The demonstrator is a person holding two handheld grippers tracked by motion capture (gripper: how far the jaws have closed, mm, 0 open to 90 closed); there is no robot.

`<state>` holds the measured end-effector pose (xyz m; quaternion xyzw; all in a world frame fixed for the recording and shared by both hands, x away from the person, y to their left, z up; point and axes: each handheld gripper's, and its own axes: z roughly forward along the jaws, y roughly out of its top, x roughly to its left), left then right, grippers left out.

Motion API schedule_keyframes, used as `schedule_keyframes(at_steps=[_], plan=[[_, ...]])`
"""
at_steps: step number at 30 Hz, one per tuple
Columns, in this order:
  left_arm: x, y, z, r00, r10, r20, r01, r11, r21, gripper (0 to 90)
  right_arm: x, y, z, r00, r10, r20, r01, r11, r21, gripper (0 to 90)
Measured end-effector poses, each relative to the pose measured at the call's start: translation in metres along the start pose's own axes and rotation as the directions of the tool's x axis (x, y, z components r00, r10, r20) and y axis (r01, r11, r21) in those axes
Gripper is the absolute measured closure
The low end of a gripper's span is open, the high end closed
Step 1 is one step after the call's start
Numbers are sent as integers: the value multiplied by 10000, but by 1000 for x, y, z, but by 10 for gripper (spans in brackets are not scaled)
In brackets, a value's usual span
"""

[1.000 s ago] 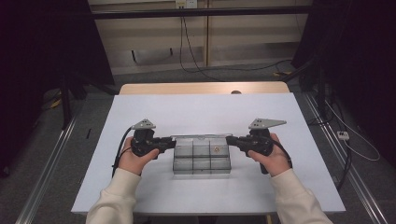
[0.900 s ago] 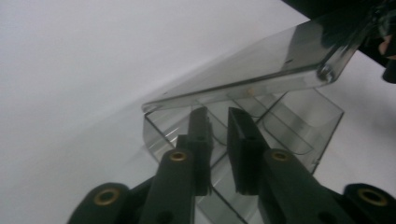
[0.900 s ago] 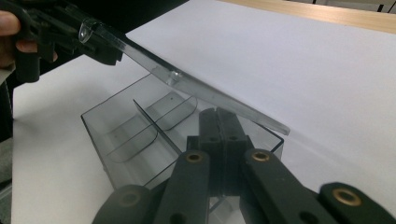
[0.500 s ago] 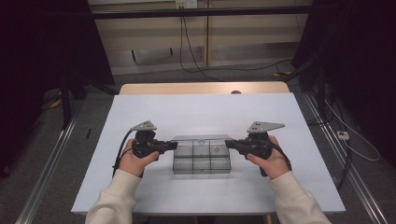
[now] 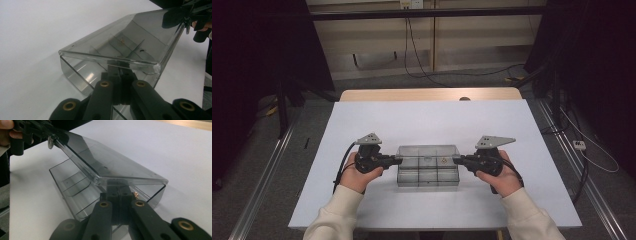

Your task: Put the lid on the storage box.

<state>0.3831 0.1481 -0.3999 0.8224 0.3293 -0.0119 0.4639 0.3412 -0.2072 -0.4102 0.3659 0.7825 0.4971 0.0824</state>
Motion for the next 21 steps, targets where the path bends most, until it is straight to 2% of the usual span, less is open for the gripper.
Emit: schedule_keyframes(at_steps=[21], plan=[[-7,-12,-5,9998,172,21,-172,9998,97,893,7,-13,-7,9995,46,-298,-45,10000,19,900]])
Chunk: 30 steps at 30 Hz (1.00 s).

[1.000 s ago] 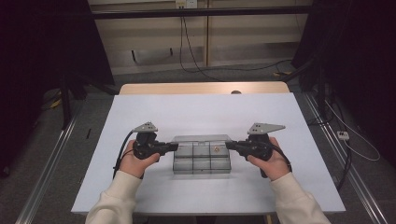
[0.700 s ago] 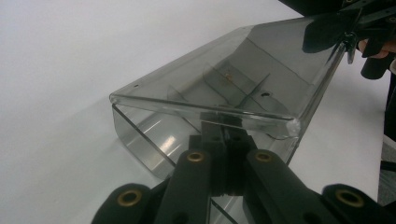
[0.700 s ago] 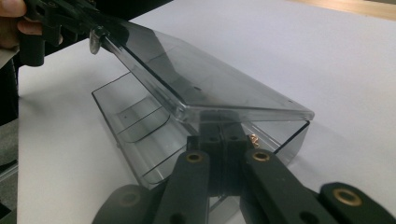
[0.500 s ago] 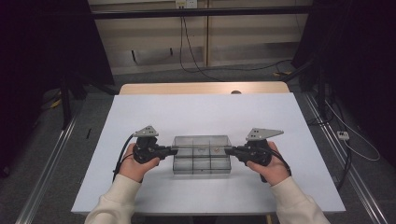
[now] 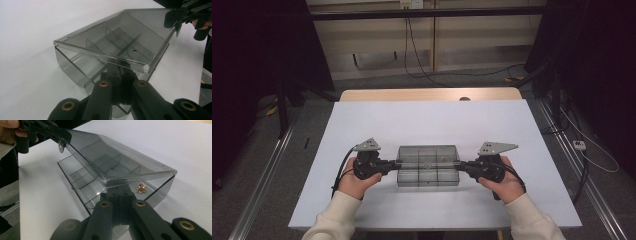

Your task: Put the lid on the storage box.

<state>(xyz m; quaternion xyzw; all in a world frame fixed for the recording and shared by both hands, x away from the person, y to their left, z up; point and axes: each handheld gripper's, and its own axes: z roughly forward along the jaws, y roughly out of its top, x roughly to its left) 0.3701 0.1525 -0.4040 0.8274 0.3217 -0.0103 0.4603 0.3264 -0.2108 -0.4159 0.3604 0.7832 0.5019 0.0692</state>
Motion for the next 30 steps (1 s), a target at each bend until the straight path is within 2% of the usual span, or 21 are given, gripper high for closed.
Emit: schedule_keyframes(at_steps=[9,14,24,30], plan=[[-2,0,1,10000,20,-40,-20,10000,-59,893,-5,-4,-5,9998,149,92,-148,9998,-115,900],[-3,-1,2,10000,92,-4,-92,9999,-94,893,0,-5,-6,9998,65,183,-63,9999,-101,900],[-9,-10,-2,9997,225,-34,-225,9997,94,889,8,-10,-5,10000,-50,-2,50,10000,57,900],[-9,-13,-3,9998,184,-82,-184,9998,1,888,10,-12,-6,9999,-45,-107,46,10000,71,900]])
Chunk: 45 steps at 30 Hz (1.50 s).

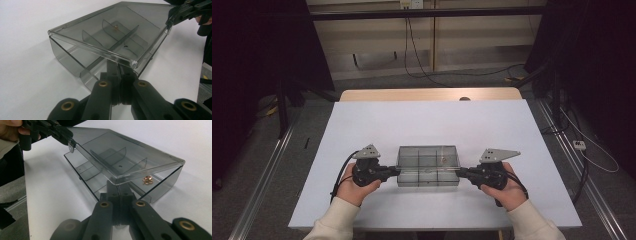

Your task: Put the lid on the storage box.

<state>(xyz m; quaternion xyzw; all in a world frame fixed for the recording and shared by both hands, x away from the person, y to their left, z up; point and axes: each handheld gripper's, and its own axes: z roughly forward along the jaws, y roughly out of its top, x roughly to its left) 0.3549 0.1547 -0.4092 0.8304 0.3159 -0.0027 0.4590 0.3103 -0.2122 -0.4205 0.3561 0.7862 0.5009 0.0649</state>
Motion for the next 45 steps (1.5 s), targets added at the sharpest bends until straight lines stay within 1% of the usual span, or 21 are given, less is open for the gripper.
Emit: schedule_keyframes(at_steps=[6,12,18,29,39,45], plan=[[-1,-2,-3,10000,64,13,-64,9999,94,886,1,-4,-3,10000,-40,-4,40,10000,60,900],[-2,-4,-6,9999,155,-65,-154,9997,185,883,1,-7,-5,10000,-34,59,34,9999,118,900],[-2,-7,-7,9998,184,-59,-183,9994,293,883,3,-9,-7,9998,-179,100,177,9996,200,900],[-3,-10,-11,9996,253,-94,-249,9987,434,877,2,-14,-9,9998,-125,131,121,9995,284,897],[-3,-14,-9,9995,294,-85,-287,9966,772,870,3,-17,-9,9996,-222,146,215,9986,482,896],[-2,-17,-8,9997,242,-95,-233,9960,864,864,2,-19,-10,9995,-229,225,216,9981,577,895]])
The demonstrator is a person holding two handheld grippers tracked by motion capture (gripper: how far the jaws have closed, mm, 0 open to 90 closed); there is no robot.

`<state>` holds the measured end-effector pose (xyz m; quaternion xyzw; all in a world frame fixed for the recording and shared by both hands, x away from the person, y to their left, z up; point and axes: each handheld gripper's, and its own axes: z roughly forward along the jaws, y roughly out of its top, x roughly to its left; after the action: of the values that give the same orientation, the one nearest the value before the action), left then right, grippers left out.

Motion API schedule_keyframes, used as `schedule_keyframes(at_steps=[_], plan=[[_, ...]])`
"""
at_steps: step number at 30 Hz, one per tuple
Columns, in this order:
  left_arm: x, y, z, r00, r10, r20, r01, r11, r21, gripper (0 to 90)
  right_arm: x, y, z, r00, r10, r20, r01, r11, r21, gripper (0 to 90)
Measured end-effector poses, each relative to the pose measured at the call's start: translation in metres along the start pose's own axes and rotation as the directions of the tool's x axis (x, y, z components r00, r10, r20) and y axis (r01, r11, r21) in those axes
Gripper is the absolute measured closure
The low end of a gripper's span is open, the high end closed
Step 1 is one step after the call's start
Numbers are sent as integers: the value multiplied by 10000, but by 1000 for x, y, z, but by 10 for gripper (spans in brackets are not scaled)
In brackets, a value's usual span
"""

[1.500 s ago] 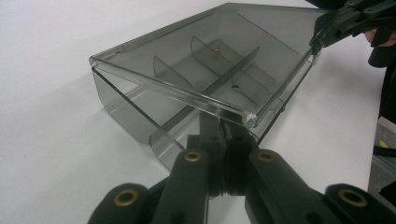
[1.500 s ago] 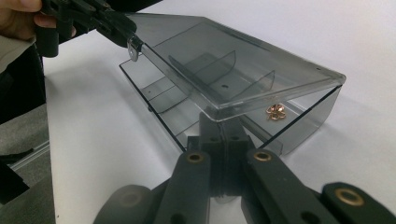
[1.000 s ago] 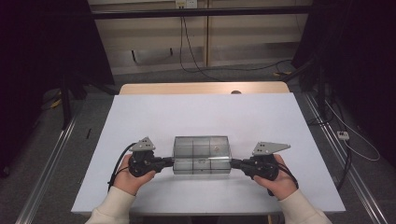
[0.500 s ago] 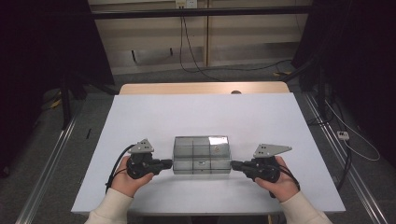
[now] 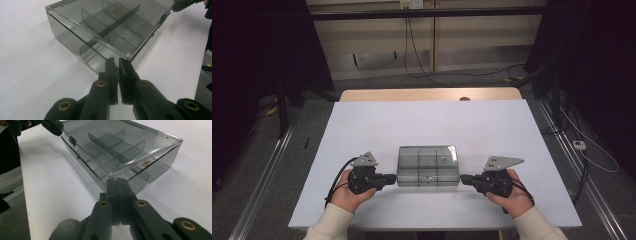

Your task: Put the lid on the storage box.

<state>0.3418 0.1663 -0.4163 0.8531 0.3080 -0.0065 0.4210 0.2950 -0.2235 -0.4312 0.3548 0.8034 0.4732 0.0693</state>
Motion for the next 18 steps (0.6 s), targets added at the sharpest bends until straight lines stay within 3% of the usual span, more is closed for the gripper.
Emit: schedule_keyframes(at_steps=[3,4,6,9,13,16,18], plan=[[1,-1,-1,10000,27,-22,-27,10000,4,861,-1,-1,-1,10000,-3,45,3,10000,32,891],[0,-1,-1,9997,0,-260,0,10000,-1,859,-1,-1,-1,10000,0,55,0,10000,54,891],[3,-2,-2,10000,-26,31,26,10000,-43,848,-2,-1,0,10000,1,73,-2,10000,56,890],[3,-3,-3,10000,-67,-15,67,9999,-121,813,-2,-1,-1,9999,20,102,-20,10000,29,876],[3,-3,-4,10000,-33,-16,33,9995,-309,686,-2,0,-2,9997,1,245,2,9999,-119,769],[5,-2,-6,9998,-82,-168,73,9985,-547,541,-4,0,-4,9991,24,421,-16,9998,-202,647],[7,-3,-8,9998,-61,-183,50,9980,-626,499,-6,0,-5,9985,76,546,-63,9997,-243,572]])
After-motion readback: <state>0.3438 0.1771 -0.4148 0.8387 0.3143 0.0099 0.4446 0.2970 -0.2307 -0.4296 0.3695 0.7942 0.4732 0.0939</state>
